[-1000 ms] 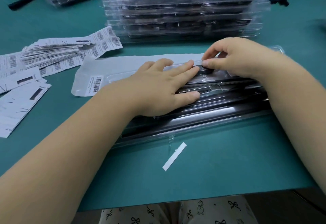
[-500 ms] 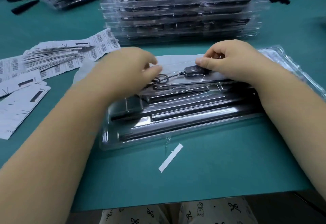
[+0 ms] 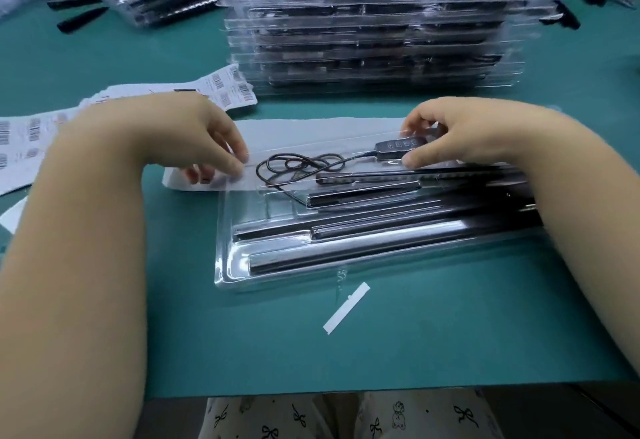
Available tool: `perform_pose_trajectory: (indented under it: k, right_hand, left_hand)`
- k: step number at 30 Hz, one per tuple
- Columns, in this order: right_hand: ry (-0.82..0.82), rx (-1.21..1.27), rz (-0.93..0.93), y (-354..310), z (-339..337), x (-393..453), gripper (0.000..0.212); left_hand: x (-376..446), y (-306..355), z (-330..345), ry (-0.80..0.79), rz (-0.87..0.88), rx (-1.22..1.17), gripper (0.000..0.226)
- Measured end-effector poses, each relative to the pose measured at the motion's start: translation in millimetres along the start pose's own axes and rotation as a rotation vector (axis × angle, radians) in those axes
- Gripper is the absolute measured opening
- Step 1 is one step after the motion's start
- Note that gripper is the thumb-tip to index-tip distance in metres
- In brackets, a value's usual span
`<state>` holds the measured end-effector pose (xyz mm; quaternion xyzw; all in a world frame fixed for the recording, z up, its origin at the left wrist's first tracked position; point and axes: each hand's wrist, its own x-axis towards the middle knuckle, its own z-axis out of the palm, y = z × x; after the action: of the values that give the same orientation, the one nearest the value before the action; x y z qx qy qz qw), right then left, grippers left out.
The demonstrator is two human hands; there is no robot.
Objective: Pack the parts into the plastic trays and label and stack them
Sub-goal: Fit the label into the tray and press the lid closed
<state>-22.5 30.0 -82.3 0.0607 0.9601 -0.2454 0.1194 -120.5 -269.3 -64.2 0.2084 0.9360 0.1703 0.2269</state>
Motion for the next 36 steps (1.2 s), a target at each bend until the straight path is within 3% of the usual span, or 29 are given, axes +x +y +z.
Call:
perform_pose_trajectory:
  k: [7, 12, 15, 19, 23, 25, 28, 32, 34, 36]
  right_hand:
    - [-0.042, -0.204, -0.022, -12.0, -2.9, 3.5, 0.032]
    - [-0.054, -0.244, -0.082, -10.3, -11.1, -1.0, 0.032]
    - [-0.044, -0.285, -0.125, -14.0, -18.5, 0.5, 0.035]
    - [-0.04, -0.29, -0.169, -22.7, -34.2, 0.8, 0.034]
    - [-0.15, -0.304, -0.172, -37.2, -48.7, -4.6, 0.029]
    - [-0.165, -0.333, -0.18, -43.9, -56.2, -7.6, 0.021]
    - [-0.042, -0.372, -0.206, -52.1, -74.5, -13.2, 0.015]
    - [0.283, -0.477, -0.319, -56.1, -91.0, -26.1, 0.012]
    - [0.42, -0.514, -0.382, -59.5, -85.3, -32.5, 0.013]
    - [0.525, -0.567, -0.455, -60.9, -70.1, -35.8, 0.015]
  left_hand:
    - [2.6, 0.0, 1.2, 0.0, 0.009, 0.106, 0.005]
    - [6.1, -2.2, 1.5, 0.045, 0.047, 0.022, 0.009]
    - [5.6, -2.4, 4.1, 0.003, 0.083, -0.159, 0.01]
    - [0.9, -5.9, 1.3, -0.017, 0.182, -0.624, 0.02]
    - [-3.1, -11.9, -3.0, -0.02, 0.256, -0.85, 0.011]
    - [-2.5, -12.1, -4.0, 0.031, 0.266, -0.94, 0.026]
    - [-1.0, -10.8, -6.5, 0.092, 0.339, -1.139, 0.028]
    - [-1.7, -18.8, -16.2, 0.102, 0.452, -1.36, 0.035]
    - [-1.7, -17.9, -17.3, 0.152, 0.412, -1.318, 0.032]
    - [0.4, -12.0, -14.8, 0.267, 0.252, -1.225, 0.033]
